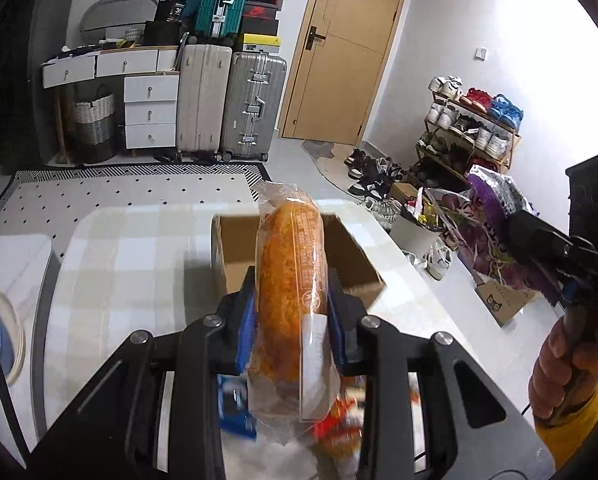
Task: Organize snacks
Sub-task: 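Carry the bread roll and white chip bag into the SF box and release both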
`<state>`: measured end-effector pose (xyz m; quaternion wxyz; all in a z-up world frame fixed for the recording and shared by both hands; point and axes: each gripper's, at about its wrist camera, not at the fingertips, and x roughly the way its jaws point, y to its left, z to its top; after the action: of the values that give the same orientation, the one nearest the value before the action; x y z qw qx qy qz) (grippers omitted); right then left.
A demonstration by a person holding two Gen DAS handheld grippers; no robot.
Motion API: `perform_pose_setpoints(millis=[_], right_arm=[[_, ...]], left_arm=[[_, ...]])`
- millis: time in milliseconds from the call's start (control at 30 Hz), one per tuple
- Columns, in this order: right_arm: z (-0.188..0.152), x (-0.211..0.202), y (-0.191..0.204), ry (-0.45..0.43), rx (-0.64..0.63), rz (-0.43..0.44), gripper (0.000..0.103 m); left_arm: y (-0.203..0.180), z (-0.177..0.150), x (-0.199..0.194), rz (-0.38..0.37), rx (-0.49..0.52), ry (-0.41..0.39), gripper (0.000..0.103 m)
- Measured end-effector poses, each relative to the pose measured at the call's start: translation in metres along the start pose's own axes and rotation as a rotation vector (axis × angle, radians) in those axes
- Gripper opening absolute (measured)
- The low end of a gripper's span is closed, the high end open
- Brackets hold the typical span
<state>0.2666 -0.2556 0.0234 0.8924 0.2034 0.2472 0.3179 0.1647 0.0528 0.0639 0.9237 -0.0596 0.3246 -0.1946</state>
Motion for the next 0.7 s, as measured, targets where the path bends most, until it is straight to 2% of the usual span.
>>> perform_pose_setpoints(millis=[167, 333, 467, 700], right_arm=[[0.022, 0.046, -0.037, 0.005, 0.038, -0.006, 0.056], [0.023, 0.090, -0.086, 0.033, 0.118, -0.010, 0.056], [0.020, 0.108, -0.114, 0.048, 0.166, 0.000, 0.056], [0.020, 0.128, -0.131, 0.073, 0.134, -0.049, 0.056]], left_arm=[[0.003, 0.044, 0.054, 0.000, 0.000, 0.033, 0.027], [0.002, 0.068, 0.118, 0.003, 0.013, 0.091, 0.027], [0.007, 0.072, 0.167, -0.003, -0.009, 0.140, 0.027], [0.019, 0.066, 0.226, -0.003, -0.004, 0.172, 0.027]])
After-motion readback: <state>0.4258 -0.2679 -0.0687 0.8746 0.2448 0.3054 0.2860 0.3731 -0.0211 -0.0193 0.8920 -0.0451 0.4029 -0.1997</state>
